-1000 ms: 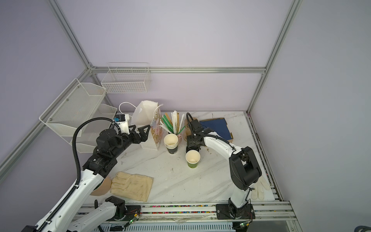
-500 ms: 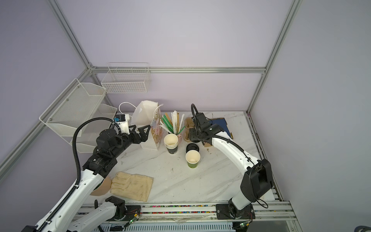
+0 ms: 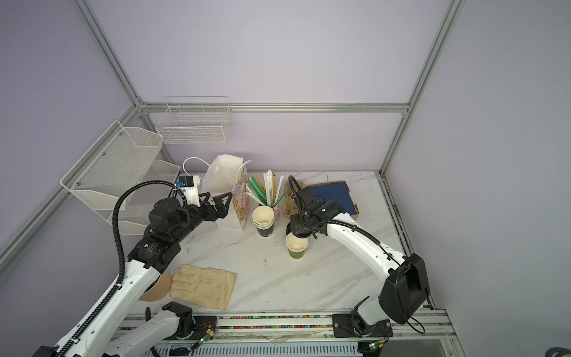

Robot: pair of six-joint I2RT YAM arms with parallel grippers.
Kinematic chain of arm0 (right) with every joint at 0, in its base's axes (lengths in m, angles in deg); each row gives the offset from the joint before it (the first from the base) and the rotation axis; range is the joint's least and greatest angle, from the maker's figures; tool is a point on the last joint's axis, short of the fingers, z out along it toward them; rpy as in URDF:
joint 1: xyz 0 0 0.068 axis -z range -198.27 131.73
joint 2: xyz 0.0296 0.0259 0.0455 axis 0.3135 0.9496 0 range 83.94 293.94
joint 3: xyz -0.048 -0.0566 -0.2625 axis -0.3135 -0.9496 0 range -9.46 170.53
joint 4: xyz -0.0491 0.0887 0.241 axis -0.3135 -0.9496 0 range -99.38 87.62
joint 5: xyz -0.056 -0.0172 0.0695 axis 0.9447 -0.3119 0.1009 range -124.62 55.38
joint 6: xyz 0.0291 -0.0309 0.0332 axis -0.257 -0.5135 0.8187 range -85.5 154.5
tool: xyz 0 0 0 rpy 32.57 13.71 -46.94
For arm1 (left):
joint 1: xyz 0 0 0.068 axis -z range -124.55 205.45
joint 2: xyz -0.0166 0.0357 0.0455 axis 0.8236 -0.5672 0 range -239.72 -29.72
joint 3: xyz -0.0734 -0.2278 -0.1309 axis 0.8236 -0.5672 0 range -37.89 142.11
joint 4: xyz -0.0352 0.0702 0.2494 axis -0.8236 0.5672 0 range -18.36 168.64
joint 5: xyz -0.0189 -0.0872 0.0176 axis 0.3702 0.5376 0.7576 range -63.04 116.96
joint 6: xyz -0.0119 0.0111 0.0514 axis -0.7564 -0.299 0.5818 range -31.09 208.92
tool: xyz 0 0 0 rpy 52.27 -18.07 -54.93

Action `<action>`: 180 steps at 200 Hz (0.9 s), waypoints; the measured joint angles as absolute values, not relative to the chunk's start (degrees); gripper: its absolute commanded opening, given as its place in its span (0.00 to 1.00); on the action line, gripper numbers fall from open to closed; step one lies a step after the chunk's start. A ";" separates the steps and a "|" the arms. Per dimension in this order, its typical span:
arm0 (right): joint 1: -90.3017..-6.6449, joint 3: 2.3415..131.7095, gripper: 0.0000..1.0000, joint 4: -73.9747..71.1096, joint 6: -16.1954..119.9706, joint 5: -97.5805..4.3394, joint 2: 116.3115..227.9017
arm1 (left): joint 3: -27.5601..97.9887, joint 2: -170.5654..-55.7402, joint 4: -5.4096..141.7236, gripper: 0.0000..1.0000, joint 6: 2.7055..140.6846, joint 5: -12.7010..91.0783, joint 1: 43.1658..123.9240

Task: Pack a coffee takeout order
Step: Close the lid on the coffee cup.

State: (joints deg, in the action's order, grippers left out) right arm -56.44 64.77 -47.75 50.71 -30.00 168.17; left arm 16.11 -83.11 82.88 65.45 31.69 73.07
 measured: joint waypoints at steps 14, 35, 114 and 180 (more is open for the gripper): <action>-57.21 63.85 0.60 -48.01 50.80 -30.15 168.17 | 16.11 -83.11 82.88 1.00 65.45 31.69 73.07; -58.48 63.05 0.60 -48.05 51.15 -30.70 168.21 | 16.11 -83.11 82.88 1.00 65.45 31.69 73.07; -61.80 62.91 0.60 -48.03 52.24 -29.82 170.70 | 16.11 -83.13 82.88 1.00 65.45 31.69 73.07; -62.72 63.72 0.61 -49.21 52.68 -27.07 171.10 | 16.11 -83.20 82.86 1.00 65.45 31.71 73.07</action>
State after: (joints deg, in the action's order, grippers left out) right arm -62.72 63.72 -49.21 52.68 -27.07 171.10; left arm 16.11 -83.20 82.86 65.45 31.71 73.07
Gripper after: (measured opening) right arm 0.699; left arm 0.997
